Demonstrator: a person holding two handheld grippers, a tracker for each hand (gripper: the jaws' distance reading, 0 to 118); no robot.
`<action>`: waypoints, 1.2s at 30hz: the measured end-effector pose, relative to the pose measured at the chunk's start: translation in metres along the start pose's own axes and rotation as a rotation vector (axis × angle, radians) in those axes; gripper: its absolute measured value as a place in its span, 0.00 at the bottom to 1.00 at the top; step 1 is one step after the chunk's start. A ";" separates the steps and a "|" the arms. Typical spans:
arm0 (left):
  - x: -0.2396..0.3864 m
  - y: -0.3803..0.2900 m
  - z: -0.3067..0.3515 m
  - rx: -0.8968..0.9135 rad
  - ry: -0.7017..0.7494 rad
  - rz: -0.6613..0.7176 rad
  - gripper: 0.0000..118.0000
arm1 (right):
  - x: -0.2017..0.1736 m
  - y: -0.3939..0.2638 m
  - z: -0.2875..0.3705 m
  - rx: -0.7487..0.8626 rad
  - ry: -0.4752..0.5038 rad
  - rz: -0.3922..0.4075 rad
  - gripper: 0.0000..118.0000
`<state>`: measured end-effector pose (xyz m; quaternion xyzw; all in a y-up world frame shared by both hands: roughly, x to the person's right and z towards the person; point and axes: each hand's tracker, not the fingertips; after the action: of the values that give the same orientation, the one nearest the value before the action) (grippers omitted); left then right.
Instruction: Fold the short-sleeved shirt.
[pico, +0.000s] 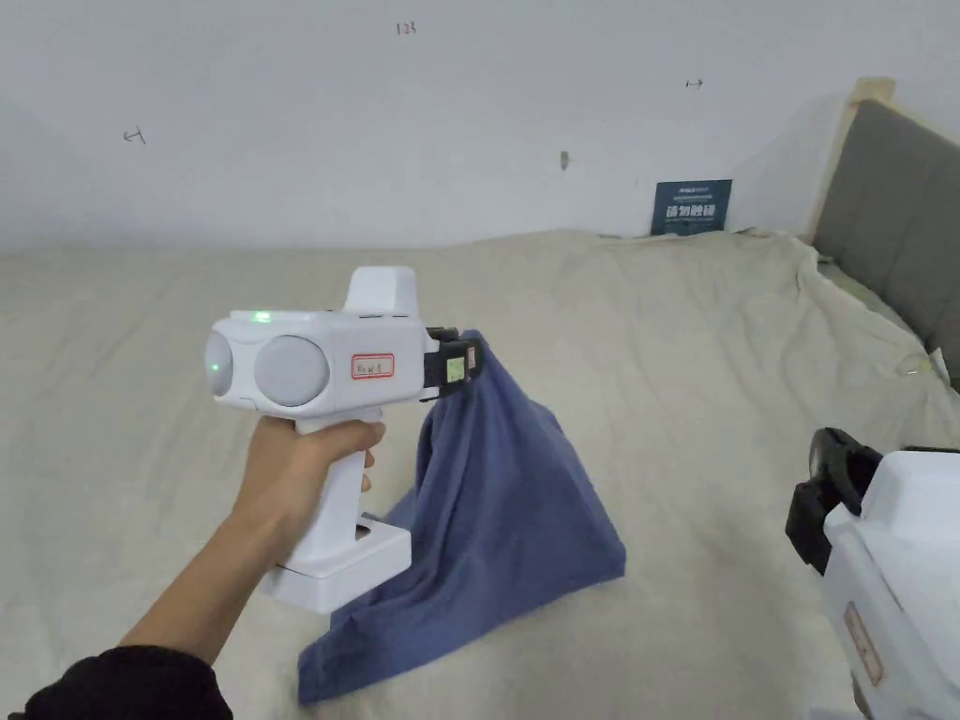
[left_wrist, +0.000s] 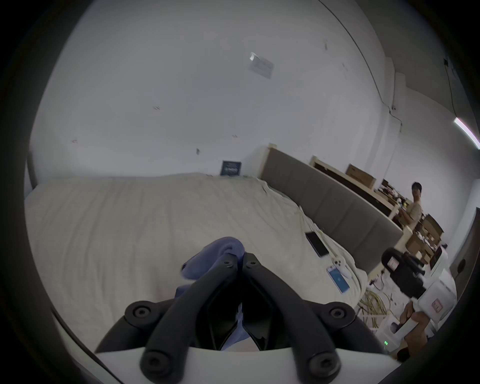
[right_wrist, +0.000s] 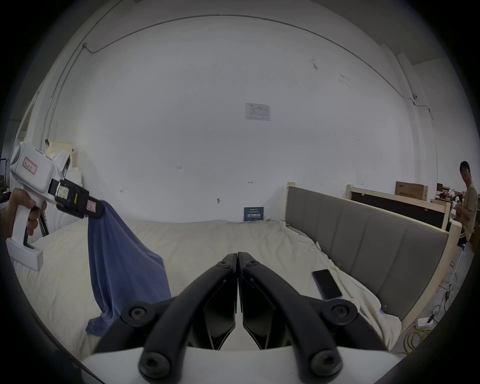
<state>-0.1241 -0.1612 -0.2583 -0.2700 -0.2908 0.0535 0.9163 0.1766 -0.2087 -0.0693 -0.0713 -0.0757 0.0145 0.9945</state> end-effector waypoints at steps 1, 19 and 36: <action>0.005 -0.007 -0.009 -0.025 -0.014 -0.007 0.00 | 0.003 -0.001 0.002 -0.004 -0.010 0.000 0.00; -0.025 -0.186 -0.136 -0.590 0.152 0.018 0.00 | 0.026 -0.035 -0.009 -0.077 -0.032 -0.019 0.00; -0.010 -0.135 -0.051 -0.179 0.228 0.004 0.96 | 0.001 -0.014 0.003 -0.045 0.008 -0.007 0.00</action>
<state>-0.1116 -0.3019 -0.2265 -0.3554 -0.1880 -0.0017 0.9156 0.1772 -0.2220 -0.0642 -0.0937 -0.0721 0.0088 0.9930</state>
